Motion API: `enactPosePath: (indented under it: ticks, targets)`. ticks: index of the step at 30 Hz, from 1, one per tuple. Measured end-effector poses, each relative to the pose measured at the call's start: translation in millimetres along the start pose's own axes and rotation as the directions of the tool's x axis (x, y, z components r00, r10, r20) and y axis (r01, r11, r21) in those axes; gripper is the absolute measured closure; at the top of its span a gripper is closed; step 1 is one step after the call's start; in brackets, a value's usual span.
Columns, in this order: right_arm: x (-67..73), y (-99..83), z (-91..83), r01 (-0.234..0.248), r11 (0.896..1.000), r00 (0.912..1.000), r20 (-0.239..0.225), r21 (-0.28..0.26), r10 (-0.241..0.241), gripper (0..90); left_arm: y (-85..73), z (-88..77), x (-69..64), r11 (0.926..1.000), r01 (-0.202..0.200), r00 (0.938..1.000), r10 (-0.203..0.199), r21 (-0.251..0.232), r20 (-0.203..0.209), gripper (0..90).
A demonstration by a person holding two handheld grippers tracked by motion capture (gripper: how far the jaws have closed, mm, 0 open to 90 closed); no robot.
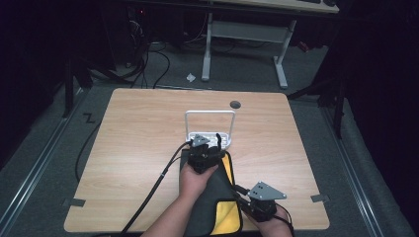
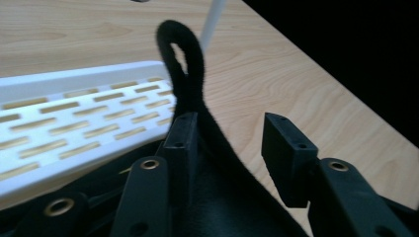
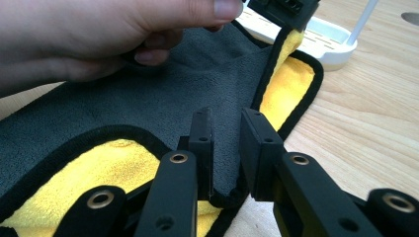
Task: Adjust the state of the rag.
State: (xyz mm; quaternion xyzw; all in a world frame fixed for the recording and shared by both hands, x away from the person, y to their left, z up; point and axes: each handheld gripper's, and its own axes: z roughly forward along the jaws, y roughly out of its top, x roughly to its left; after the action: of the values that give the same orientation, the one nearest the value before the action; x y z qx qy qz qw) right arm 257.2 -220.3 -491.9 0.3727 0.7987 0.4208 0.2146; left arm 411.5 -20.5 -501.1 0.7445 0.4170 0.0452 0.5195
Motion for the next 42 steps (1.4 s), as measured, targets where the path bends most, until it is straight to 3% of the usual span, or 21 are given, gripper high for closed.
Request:
enactPosePath:
  ticks: [5,15,17,20,25,28,29,33,37,40,42]
  targets:
    - [1.1,-0.2,6.3,0.002,1.0,0.9999,-0.016,0.016,-0.002,76.7,-1.4,-2.0,-7.0,1.0,0.001,0.9988,-0.001,0.001,0.048,52.5]
    - [2.4,1.5,45.0,0.03,0.99,0.9975,-0.067,0.137,-0.021,80.8,-7.0,-6.7,-10.3,0.9998,-0.015,0.9968,0.014,0.009,0.078,51.7]
    - [3.2,-0.6,41.4,0.048,0.987,0.9961,-0.08,0.155,-0.036,89.8,-7.6,-10.8,-8.5,0.9999,-0.012,0.9966,0.011,0.009,0.081,51.7]
    - [4.8,-4.2,27.8,0.078,0.984,0.9948,-0.077,0.161,-0.066,90.0,-9.4,-20.4,-4.6,0.9998,-0.017,0.9967,0.017,0.007,0.079,51.7]
    - [4.8,-14.3,3.6,0.068,0.984,0.9954,-0.079,0.165,-0.055,90.0,-12.1,-43.9,5.5,0.9994,-0.035,0.9979,0.035,-0.001,0.054,51.8]
    - [3.7,-19.4,-2.6,0.066,0.983,0.9963,-0.065,0.17,-0.055,90.0,-13.9,-55.0,10.7,0.9985,-0.054,0.9981,0.054,0.005,0.03,51.8]
    - [0.0,-24.1,-5.3,0.051,0.984,0.9978,-0.05,0.173,-0.043,90.0,-18.2,-66.7,16.6,0.9972,-0.074,0.9972,0.074,0.012,0.001,51.8]
    - [-9.9,-21.1,-3.6,-0.002,0.991,0.9997,-0.024,0.133,0.005,88.3,-32.5,-89.7,28.6,0.9949,-0.091,0.9943,0.093,0.042,-0.052,53.7]
    - [-17.8,-1.8,15.2,-0.019,0.996,0.9998,0.008,0.091,0.018,84.4,-52.5,-105.7,35.3,0.9914,-0.108,0.9914,0.113,0.074,-0.067,58.7]
    - [-20.9,16.7,41.7,-0.006,0.996,0.9997,0.023,0.084,0.004,83.1,-63.9,-107.8,34.9,0.991,-0.11,0.9918,0.114,0.076,-0.057,58.9]
    - [-24.2,27.0,60.9,-0.01,0.996,0.9991,0.041,0.091,0.006,83.1,-70.8,-105.6,34.1,0.9875,-0.13,0.989,0.136,0.088,-0.059,58.6]
